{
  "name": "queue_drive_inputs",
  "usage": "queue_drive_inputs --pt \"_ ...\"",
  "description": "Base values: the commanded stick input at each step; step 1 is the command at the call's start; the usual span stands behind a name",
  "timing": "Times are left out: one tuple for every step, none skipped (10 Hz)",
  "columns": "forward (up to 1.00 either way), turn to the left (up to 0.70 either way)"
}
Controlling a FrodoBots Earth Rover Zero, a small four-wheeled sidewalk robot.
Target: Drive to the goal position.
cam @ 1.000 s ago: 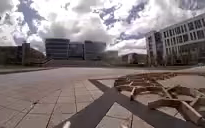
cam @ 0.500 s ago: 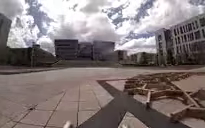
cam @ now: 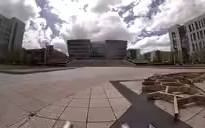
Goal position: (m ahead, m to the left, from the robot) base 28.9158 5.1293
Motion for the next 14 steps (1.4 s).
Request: queue_drive_inputs --pt "0.70 0.00" --pt "0.70 0.00" --pt "0.70 0.00" --pt "0.70 0.00" --pt "0.70 0.00" --pt "0.70 0.00" --pt "0.70 0.00" --pt "0.70 0.00" --pt "0.70 0.00" --pt "0.70 0.00" --pt "0.70 0.00" --pt "0.70 0.00" --pt "0.70 0.00" --pt "0.70 0.00"
